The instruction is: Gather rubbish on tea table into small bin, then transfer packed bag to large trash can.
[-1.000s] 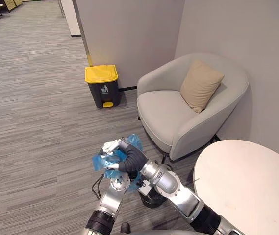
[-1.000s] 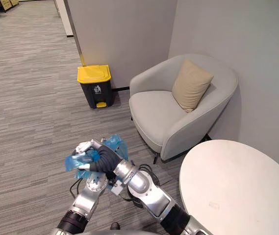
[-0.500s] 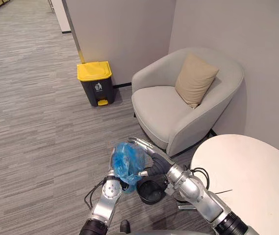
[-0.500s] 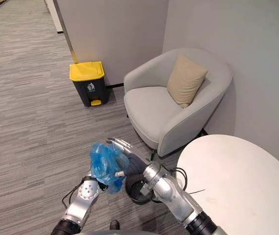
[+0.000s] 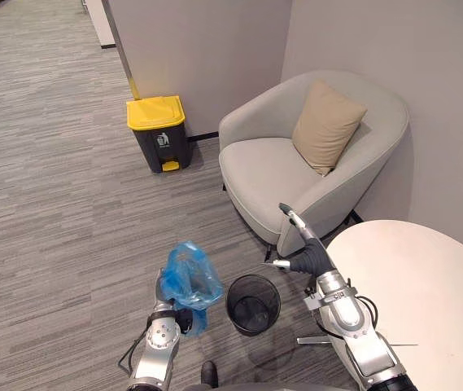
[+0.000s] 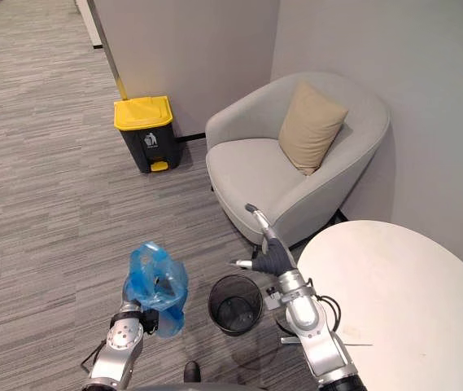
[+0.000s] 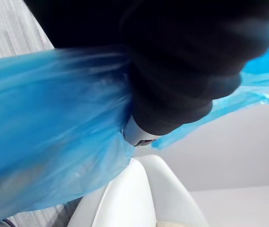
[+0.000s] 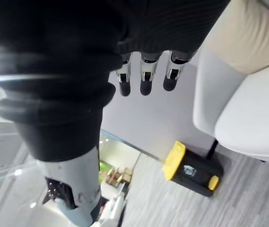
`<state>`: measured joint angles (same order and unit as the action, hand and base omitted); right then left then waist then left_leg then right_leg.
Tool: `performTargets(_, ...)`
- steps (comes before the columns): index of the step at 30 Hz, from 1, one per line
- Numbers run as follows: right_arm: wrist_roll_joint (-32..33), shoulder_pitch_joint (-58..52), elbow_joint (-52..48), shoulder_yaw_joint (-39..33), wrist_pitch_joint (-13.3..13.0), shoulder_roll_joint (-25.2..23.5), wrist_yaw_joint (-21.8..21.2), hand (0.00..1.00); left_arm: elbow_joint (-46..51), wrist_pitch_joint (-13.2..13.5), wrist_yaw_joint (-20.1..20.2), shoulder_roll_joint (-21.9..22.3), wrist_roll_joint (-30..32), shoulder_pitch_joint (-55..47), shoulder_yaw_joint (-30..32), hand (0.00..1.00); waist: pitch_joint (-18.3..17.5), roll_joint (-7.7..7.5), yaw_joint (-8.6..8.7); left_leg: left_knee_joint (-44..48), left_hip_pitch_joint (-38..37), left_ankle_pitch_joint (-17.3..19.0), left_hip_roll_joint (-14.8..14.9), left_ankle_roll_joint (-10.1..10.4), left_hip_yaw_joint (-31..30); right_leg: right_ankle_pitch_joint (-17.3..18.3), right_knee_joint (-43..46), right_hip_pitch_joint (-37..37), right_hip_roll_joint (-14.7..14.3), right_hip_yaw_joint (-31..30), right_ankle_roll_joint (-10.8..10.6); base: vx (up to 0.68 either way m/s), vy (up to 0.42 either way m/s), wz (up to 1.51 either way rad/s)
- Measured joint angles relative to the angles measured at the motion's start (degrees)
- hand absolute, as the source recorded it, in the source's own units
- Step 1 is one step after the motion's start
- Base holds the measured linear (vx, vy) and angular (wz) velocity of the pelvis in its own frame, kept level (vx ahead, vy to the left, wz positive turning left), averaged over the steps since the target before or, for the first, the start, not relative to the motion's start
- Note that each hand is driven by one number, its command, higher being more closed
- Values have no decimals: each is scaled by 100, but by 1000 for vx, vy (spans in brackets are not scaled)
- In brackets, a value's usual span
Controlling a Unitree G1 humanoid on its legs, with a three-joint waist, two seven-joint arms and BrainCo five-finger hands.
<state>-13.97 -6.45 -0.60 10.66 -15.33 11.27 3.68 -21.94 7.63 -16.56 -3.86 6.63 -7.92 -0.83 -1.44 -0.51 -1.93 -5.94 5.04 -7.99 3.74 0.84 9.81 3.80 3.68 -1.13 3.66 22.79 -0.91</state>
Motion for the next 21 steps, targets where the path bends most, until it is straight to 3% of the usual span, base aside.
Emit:
performTargets(10, 243, -40, 2674, -979, 222, -570, 138, 0, -802, 43, 393, -91, -85, -247, 153, 100, 153, 6, 16, 0, -3, 15, -32, 14, -30, -8, -94, 36, 11, 33, -15, 0, 0, 0)
performTargets(21, 323, -8, 3517, -1081, 304, -650, 240, 0, -1324, 55, 768, -93, 75, -481, 138, 100, 376, 53, 89, -4, -196, 45, -58, 50, -60, -4, -181, 288, 14, 69, -30, 13, 1, 2)
